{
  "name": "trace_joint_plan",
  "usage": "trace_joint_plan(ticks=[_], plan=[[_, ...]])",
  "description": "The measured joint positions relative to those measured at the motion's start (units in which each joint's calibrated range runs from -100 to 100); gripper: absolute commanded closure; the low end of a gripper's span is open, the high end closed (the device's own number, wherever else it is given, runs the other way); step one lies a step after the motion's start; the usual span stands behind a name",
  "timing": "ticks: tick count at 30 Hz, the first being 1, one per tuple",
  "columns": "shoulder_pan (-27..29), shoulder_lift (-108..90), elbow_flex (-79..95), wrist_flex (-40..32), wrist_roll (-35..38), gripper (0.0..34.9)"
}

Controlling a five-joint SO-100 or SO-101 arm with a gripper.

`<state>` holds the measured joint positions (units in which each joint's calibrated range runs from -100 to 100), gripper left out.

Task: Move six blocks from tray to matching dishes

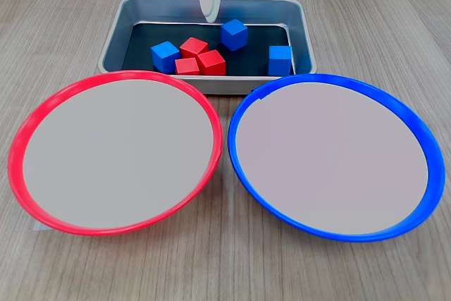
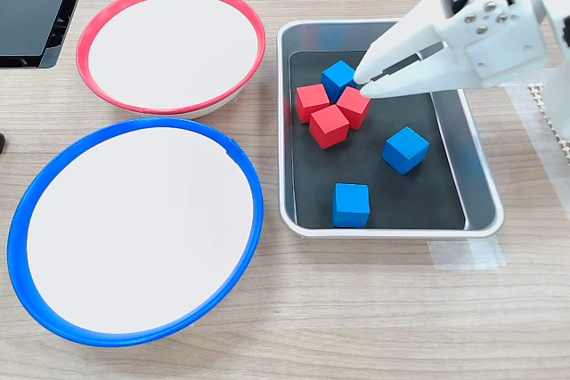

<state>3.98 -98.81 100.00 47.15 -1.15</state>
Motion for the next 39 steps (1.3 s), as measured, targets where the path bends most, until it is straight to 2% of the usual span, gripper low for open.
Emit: trace_joint_plan(ticks=[5,11,12,16,22,30,34,39], plan=[[-1.2,0.0,0.0,0.2,0.2,34.6],[-10.1,17.8,-8.9,0.2,-1.8,34.1],[-11.4,28.7,-16.2,1.5,-3.3,26.5],[-15.0,38.3,-24.8,4.1,-5.3,22.3],[-19.5,61.1,-43.0,6.3,-7.8,19.9],[-20.9,79.6,-55.4,8.7,-8.4,19.3],[-21.5,81.9,-57.1,12.6,-8.1,20.0],[-21.0,84.5,-57.0,11.2,-7.9,21.8]])
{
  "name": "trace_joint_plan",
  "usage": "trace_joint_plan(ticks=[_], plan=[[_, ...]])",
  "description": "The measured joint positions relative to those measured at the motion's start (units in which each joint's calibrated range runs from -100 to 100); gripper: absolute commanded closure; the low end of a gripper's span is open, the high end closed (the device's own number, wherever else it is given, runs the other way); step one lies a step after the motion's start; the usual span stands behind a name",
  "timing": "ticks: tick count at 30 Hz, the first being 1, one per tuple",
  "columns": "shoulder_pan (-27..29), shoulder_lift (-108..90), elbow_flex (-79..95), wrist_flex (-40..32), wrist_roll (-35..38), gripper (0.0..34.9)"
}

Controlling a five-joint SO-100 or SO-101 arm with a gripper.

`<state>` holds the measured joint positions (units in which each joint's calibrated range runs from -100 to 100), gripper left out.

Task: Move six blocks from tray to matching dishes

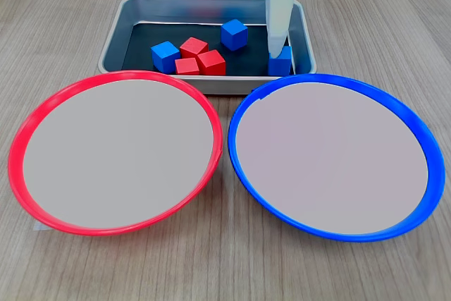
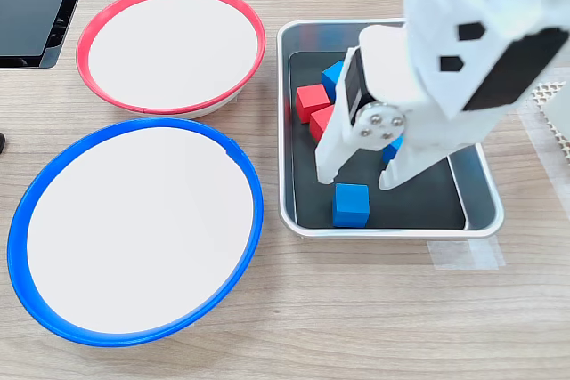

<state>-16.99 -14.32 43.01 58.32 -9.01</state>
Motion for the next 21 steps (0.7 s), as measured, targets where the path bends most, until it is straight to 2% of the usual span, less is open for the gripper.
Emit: trace_joint_plan(ticks=[3,7,10,12,18,21], plan=[[0.0,3.0,0.0,-1.9,0.1,24.0],[0.0,6.7,-0.1,-4.6,0.8,24.8],[-0.3,9.0,-0.2,-5.7,1.5,29.0],[-0.7,10.1,-0.7,-6.4,2.1,34.6],[-2.0,10.7,-3.4,-6.3,2.5,34.7],[-0.6,8.3,-7.8,-0.5,3.5,34.7]])
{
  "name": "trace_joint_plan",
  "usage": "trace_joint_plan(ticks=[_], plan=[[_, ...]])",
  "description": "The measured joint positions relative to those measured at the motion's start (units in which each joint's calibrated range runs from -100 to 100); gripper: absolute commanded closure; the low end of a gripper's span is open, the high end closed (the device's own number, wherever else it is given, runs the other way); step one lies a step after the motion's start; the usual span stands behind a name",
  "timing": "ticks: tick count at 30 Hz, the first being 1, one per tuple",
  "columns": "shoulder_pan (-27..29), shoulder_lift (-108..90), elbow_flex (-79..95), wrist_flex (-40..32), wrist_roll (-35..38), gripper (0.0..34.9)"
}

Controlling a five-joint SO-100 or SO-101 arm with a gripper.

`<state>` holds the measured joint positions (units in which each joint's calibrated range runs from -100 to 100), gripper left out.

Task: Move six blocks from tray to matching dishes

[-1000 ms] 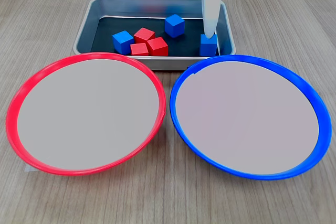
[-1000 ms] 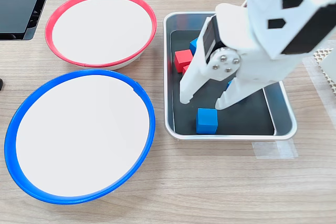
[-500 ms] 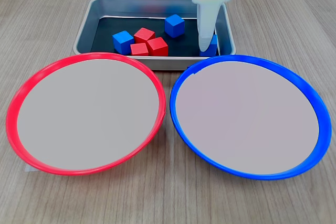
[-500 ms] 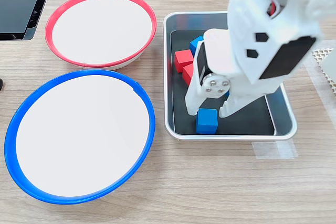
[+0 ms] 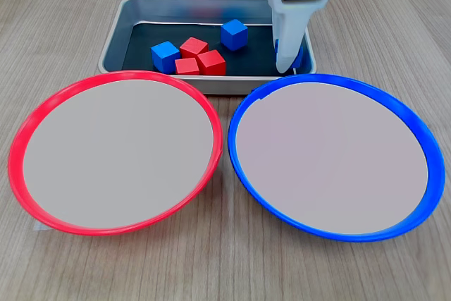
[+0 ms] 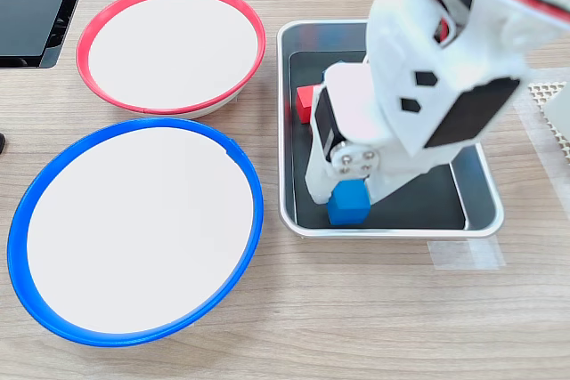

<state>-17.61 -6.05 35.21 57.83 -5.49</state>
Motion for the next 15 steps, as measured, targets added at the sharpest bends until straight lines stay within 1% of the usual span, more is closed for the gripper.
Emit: trace_joint_plan(ticks=[1,4,7,8,10,11,12,13,14,15], plan=[[1.1,-0.8,-2.7,2.9,0.4,34.7],[3.5,-0.9,-7.7,4.9,0.6,34.6],[4.7,2.2,-16.7,3.6,0.1,34.0],[4.4,4.5,-21.3,0.9,0.0,34.0],[3.8,6.7,-24.7,-0.5,0.0,31.4],[3.7,8.9,-26.4,-2.8,0.0,29.3],[3.8,11.3,-28.3,-6.0,0.0,26.0],[3.8,13.4,-29.7,-7.0,-0.1,21.1],[3.5,15.0,-30.7,-8.3,-0.1,19.3],[3.3,15.9,-31.0,-9.0,0.0,19.0]])
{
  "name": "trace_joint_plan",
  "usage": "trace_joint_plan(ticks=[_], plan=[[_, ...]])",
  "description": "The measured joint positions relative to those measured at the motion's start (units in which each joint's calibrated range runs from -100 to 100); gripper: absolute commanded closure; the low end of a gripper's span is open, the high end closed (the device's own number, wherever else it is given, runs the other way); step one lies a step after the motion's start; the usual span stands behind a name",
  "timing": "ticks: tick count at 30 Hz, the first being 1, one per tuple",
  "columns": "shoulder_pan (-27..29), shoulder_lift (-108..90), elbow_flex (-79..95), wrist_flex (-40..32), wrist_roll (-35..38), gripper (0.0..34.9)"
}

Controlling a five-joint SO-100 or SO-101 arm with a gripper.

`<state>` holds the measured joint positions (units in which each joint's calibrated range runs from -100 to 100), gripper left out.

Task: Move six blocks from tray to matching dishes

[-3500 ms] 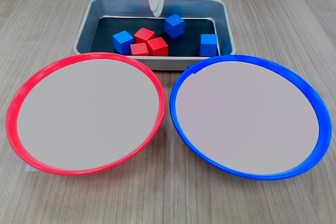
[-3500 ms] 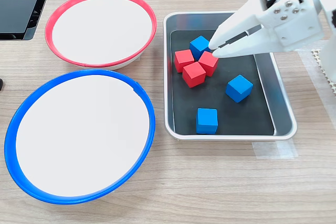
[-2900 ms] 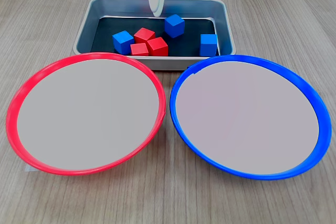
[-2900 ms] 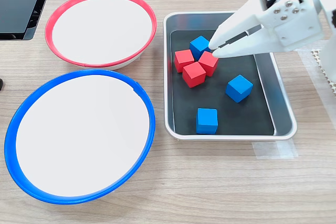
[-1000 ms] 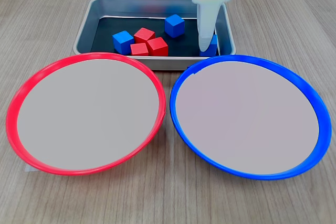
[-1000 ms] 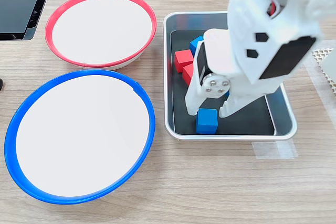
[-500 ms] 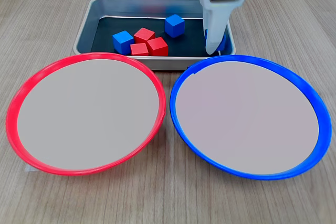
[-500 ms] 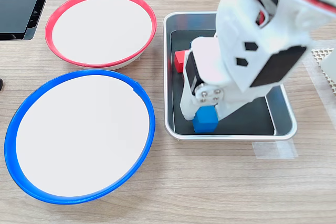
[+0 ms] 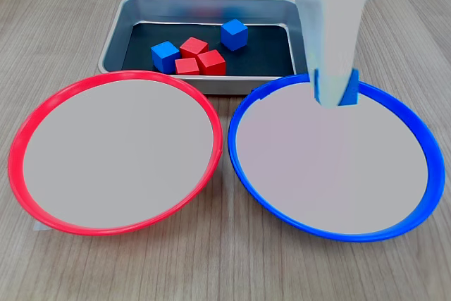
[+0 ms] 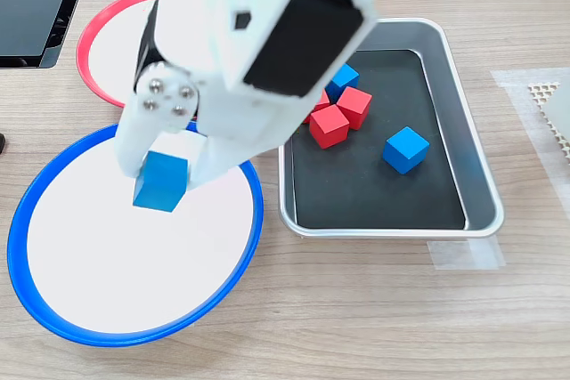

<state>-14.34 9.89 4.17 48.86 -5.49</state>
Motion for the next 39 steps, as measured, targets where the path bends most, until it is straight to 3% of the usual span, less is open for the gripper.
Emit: trace_joint_plan(ticks=[2,4,6,7,11,15,17,18,19,22,26,31,34,36,38,39], plan=[[-1.0,2.1,-0.8,-1.2,1.0,20.2],[-0.7,2.4,-0.9,-1.4,1.3,23.7],[-0.2,1.6,-0.8,0.1,1.3,33.1],[-0.1,0.8,-0.3,1.3,1.6,34.6],[1.6,-6.2,4.6,9.3,3.8,34.6],[8.0,-17.5,17.2,19.5,9.9,34.6],[12.1,-23.4,27.2,20.8,15.7,31.6],[13.3,-24.6,29.9,20.7,17.4,24.1],[14.3,-25.7,32.4,20.7,19.0,19.9],[17.6,-29.6,41.6,19.4,24.8,12.7],[19.3,-32.3,47.3,17.6,27.6,10.5],[17.6,-32.7,49.3,16.8,28.1,11.3],[16.1,-32.7,51.2,15.9,28.4,15.1],[13.9,-32.7,52.7,14.7,28.9,19.4],[13.1,-32.7,53.9,14.0,29.4,31.4],[12.2,-32.7,54.1,13.3,29.4,34.6]])
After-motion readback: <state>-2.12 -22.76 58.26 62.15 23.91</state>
